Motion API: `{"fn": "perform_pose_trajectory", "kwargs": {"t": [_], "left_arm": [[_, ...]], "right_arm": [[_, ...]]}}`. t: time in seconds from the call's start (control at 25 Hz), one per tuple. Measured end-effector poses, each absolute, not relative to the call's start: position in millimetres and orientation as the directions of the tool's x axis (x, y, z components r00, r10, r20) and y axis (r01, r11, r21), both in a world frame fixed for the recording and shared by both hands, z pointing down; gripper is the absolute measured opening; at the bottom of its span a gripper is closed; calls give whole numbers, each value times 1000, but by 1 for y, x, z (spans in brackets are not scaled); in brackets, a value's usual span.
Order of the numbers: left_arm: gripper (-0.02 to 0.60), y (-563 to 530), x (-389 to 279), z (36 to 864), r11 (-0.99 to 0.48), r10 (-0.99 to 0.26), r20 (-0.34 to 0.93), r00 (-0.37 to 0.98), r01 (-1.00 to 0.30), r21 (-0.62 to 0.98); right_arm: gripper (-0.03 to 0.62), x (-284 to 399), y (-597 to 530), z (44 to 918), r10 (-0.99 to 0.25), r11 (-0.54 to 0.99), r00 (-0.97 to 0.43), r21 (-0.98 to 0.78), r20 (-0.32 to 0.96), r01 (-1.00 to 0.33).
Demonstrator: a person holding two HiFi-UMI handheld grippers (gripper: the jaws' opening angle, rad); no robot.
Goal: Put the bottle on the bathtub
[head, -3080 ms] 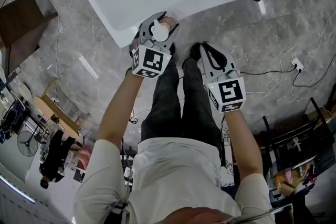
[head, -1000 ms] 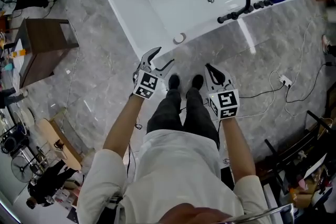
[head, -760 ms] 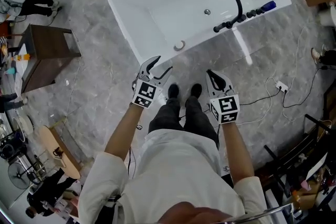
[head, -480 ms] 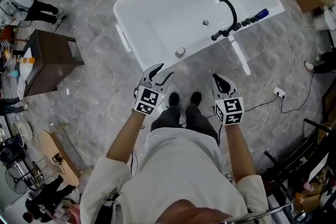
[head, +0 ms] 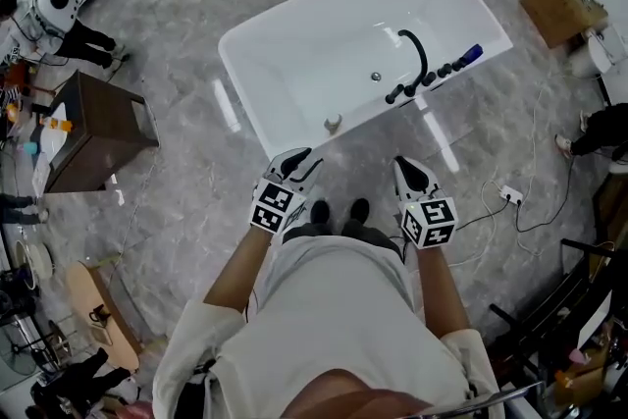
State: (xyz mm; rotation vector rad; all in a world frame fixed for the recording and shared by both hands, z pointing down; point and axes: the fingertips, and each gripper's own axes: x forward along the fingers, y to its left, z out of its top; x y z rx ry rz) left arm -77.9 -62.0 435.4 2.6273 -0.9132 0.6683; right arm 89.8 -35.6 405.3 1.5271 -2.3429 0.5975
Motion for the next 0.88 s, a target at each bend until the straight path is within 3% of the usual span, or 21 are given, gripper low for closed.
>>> {"fn": "perform_pose_trajectory", "kwargs": {"t": [0.48, 0.88], "left_arm": [[9, -60, -86, 389, -714, -609, 408, 680, -694, 91], [8, -56, -88, 379, -707, -617, 388, 685, -699, 109]], "right_arm": [[35, 94, -25, 370, -817, 415, -441, -151, 371, -897], [35, 98, -22, 348, -833, 449, -459, -108, 308, -887]]}}
